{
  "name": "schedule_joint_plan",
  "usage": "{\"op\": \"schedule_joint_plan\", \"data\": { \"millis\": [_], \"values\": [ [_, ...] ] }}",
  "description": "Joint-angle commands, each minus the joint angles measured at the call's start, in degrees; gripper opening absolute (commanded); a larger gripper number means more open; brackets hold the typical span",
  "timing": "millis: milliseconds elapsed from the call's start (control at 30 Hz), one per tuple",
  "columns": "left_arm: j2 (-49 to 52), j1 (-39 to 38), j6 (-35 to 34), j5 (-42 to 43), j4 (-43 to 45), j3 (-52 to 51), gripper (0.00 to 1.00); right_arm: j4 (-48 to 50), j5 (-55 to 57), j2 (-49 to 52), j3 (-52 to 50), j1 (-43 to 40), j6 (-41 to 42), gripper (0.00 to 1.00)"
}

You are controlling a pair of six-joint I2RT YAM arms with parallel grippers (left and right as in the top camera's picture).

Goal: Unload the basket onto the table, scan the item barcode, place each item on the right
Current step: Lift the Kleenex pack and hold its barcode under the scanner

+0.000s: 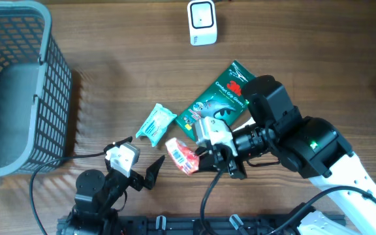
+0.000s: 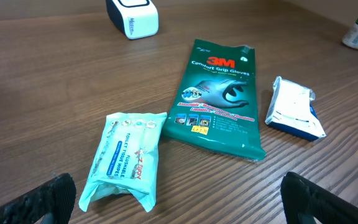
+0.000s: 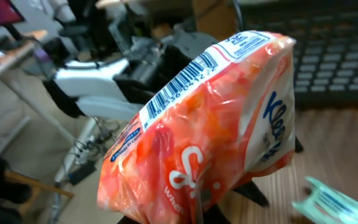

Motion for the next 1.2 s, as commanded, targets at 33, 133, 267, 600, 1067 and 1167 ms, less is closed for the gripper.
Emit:
{"op": "schedule_joint_plan", "data": {
  "millis": [33, 133, 267, 600, 1067, 1167],
  "values": [
    [-0.61, 0.22, 0.11, 0.04, -0.39, 0.11, 1.00, 6.43, -1.81, -0.61, 1.14, 0.11, 17.29, 0.04],
    [-0.61, 0.22, 0.09, 0.04, -0.39, 0.11, 1.00, 14.05, 9.86, -0.61, 1.14, 0.11, 41.09, 0.04],
    [-0.61, 0.22, 0.09, 0.04, -0.39, 0.11, 1.00, 14.69, 40.61, -0.22, 1.09, 0.13, 64.11, 0.04],
    [-0.61, 0.22, 0.09, 0.04, -0.39, 0.11, 1.00, 22.75, 77.13, 17.16, 1.29, -0.46, 36.70, 0.05],
    [-0.61, 0.22, 0.09, 0.04, -0.39, 0.11, 1.00, 70.36, 108.83, 47.95, 8.94, -6.86, -38.14, 0.04],
    [-0.61, 0.22, 0.11, 0.04, -0.39, 0.11, 1.00, 84.08, 109.04, 53.11, 9.11, -7.41, -55.98, 0.04]
  ]
}}
